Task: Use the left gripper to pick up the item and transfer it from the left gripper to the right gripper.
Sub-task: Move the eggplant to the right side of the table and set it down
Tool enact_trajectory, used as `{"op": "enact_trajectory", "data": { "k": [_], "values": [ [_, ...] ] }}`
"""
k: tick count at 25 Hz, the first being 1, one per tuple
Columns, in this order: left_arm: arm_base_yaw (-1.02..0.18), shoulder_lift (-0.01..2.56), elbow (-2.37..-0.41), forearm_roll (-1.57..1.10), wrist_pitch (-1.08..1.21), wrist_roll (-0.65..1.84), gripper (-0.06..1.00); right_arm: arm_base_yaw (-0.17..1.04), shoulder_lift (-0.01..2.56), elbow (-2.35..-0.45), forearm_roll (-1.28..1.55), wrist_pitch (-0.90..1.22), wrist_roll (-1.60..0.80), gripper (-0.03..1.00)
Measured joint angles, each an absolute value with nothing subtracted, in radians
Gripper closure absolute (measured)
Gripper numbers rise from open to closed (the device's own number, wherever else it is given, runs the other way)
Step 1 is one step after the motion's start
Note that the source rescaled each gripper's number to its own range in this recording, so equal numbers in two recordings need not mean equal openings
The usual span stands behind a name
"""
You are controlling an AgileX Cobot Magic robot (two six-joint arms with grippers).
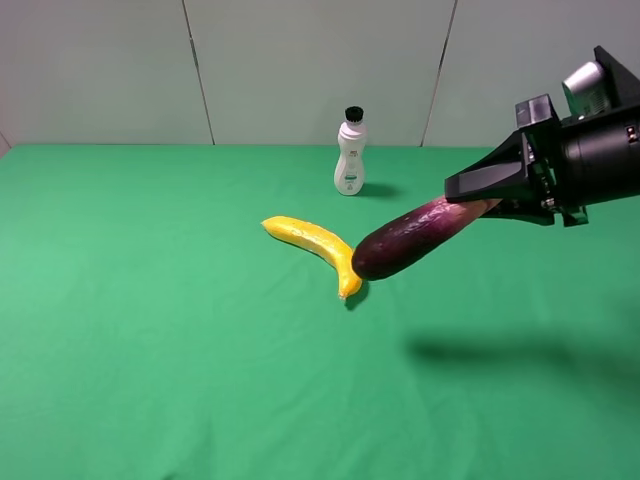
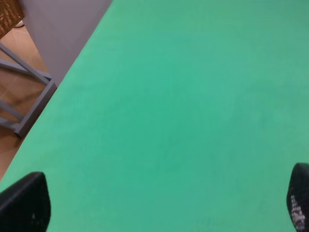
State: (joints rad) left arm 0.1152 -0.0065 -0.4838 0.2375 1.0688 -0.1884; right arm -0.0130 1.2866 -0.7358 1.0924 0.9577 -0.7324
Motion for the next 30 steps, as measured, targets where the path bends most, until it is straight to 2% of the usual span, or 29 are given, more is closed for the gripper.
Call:
{"op": "enact_trajectory", "data": {
  "k": [8, 16, 30],
  "values": [
    [0.115, -0.006, -0.484, 0.237, 1.068, -0.188, -0.03, -0.013, 1.288, -0.903, 0.734, 0.962, -0.469, 0.95],
    [0.115, -0.006, -0.484, 0.237, 1.068, -0.188, -0.03, -0.013, 1.289, -0.947, 0.408, 0.98, -0.292, 0.95],
    [0.115, -0.006, -0.484, 0.237, 1.068, -0.188, -0.03, -0.013, 1.479, -1.037, 0.279, 1.056, -0.244, 0.95]
  ]
}}
